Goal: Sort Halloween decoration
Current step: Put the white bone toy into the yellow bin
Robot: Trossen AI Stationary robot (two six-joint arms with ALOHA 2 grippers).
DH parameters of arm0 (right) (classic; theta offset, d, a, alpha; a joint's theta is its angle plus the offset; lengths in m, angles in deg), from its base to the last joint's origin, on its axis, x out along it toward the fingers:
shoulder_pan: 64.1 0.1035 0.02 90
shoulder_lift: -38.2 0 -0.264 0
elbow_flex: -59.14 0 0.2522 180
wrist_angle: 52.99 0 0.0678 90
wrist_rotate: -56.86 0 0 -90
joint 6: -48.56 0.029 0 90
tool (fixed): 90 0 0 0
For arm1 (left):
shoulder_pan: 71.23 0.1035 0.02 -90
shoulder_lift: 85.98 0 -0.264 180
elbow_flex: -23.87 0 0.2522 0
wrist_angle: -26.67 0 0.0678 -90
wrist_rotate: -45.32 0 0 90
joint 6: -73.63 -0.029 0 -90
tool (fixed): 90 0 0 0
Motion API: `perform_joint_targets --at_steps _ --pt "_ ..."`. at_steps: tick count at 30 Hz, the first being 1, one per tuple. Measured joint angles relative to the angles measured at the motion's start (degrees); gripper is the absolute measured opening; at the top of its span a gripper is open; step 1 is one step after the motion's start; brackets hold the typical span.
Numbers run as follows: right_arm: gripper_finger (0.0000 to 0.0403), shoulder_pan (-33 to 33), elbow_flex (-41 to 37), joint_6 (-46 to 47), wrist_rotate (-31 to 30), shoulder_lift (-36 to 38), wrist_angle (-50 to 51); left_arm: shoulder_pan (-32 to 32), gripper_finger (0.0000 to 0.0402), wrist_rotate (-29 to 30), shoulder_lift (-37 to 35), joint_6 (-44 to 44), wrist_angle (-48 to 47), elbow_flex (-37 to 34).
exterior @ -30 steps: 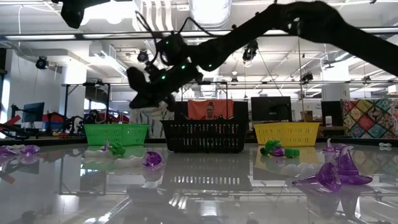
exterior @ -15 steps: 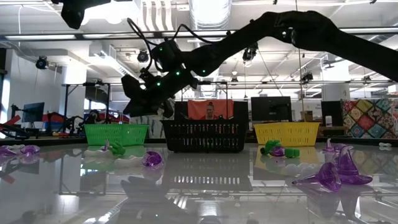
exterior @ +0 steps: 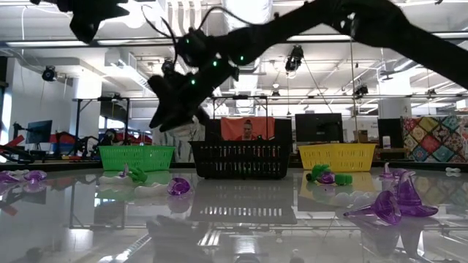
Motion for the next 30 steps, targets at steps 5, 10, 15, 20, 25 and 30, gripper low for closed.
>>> perform_joint_targets --at_steps 5,10,15,20,25,30 --pt "0.0139 4.2 -5.4 -3.2 -3.9 5.4 2.0 0.0 0.0105 0.0 0.8 8.5 -6.9 0.0" --pt "0.0134 7.2 -12.3 -4.1 -7.6 12.0 2.6 0.0 0.0105 -1.4 4.0 16.2 -12.1 0.0" --pt "0.0137 9.0 -22.0 -2.3 -7.6 19.7 2.7 -0.1 0.0105 -6.4 9.3 22.2 -13.2 0.0" --pt "0.0133 10.6 -32.0 -0.4 -7.6 28.6 -0.3 -1.3 0.0105 -12.3 15.9 23.4 -13.5 0.0" --pt "0.0133 12.6 -41.3 1.2 -7.6 35.8 -7.6 -4.2 0.0105 -15.5 22.4 18.8 -13.6 0.0" --pt "0.0133 14.3 -47.4 2.4 -10.1 40.9 -12.1 -8.2 0.0105 -13.1 28.9 13.8 -13.0 0.0"
